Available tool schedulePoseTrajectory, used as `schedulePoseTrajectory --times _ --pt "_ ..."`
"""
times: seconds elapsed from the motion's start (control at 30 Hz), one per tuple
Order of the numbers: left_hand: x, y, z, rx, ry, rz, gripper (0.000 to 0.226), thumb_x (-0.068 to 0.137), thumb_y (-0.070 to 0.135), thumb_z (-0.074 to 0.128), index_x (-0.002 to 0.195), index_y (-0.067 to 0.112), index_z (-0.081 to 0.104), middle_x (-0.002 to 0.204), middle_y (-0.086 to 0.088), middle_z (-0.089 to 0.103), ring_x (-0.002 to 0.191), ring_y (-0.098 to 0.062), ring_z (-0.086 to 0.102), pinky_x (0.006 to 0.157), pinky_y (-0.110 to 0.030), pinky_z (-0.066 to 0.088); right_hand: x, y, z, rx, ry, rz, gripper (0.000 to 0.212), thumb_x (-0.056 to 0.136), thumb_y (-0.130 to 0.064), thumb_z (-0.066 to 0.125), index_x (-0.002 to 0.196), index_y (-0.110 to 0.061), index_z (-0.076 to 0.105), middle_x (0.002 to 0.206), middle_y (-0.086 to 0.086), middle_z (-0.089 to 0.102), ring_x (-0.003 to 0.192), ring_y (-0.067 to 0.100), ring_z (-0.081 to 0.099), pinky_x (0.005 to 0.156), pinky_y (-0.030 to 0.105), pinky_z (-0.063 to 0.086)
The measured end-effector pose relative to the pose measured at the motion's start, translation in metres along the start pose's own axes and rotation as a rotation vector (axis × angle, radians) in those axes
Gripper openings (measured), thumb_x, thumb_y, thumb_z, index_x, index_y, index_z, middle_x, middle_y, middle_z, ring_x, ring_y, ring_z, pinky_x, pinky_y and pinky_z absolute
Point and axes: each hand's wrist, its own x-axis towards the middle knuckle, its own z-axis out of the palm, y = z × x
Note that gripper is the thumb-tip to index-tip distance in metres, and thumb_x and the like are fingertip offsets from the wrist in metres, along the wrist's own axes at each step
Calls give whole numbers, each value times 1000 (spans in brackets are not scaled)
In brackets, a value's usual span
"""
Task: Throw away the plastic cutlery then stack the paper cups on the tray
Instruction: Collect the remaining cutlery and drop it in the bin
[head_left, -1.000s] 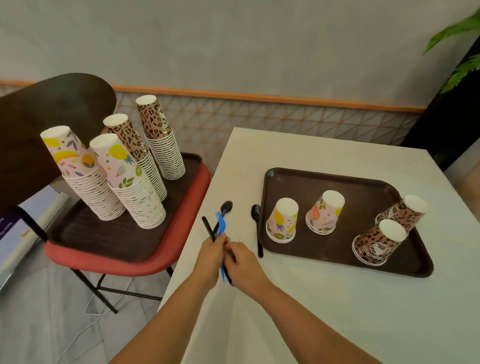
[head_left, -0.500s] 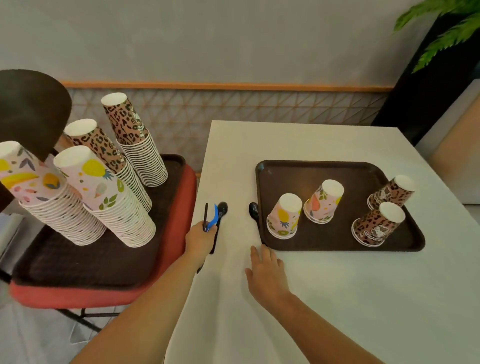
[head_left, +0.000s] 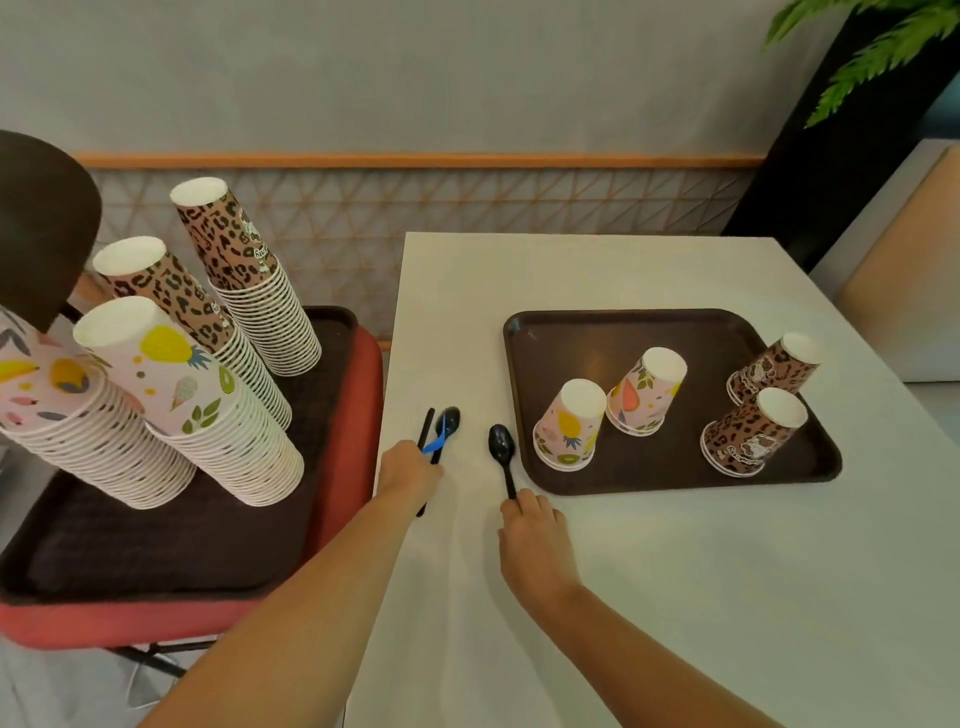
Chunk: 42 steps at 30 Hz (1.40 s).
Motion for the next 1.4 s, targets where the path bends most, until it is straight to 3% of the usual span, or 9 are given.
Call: schedulePoseTrajectory --times 0.23,0.4,0.6,0.8,0.93,1.03,1.1,1.3,1.4 --pt "-12 -15 -5 -110 -86 -5 16 86 16 60 81 8 47 71 0 45 57 -12 43 48 -21 33 14 -7 2 103 61 61 44 93 -5 47 135 -11 37 132 9 38 117 22 42 95 27 39" --pt "-21 -27 -12 -333 -156 4 11 83 8 59 76 12 51 70 -3 61 58 -15 47 51 -24 37 18 -12 2 103 61 110 59 89 4 44 143 -11 24 131 12 41 118 24 43 98 28 39" --pt "-38 -26 -18 -482 -224 44 7 91 6 49 92 7 56 70 -5 60 51 -13 38 48 -22 33 17 -13 1 203 18 186 38 93 0 42 131 -5 38 132 14 43 119 24 46 99 27 38" --pt "-57 -14 -14 -472 -207 109 16 95 19 50 85 9 58 64 -1 54 53 -11 39 53 -22 32 2 -6 -2 345 -34 235 33 93 1 39 125 -3 42 131 13 40 110 29 54 92 32 43" --pt "-72 -4 -3 -445 -188 175 23 98 22 45 83 13 59 62 0 48 58 -11 41 58 -23 33 -19 7 -7 432 -2 279 23 96 -6 37 119 -7 44 120 12 51 104 26 56 85 31 44" --pt "-87 9 12 -462 -219 177 24 99 24 43 83 13 57 60 -1 45 52 -12 36 53 -24 31 -38 22 -12 488 24 298 18 98 -9 34 114 -7 43 108 14 60 83 23 53 69 29 38" --pt "-100 19 24 -487 -256 177 24 99 25 42 84 13 56 59 0 43 49 -12 33 49 -24 30 -53 36 -12 507 39 314 18 98 -10 32 112 -7 42 104 15 61 78 20 48 67 29 35" --pt "-143 60 65 -554 -374 323 24 100 22 41 86 9 56 44 6 42 43 -11 38 50 -26 36 -98 98 -14 635 107 393 7 98 -11 31 95 -12 37 75 4 48 68 22 47 53 30 32" --pt "-176 87 95 -571 -442 352 21 100 19 42 89 9 55 47 5 45 41 -10 41 47 -26 37 -126 137 -21 688 190 428 10 101 -18 31 97 -13 39 65 -1 44 56 16 42 47 26 28"
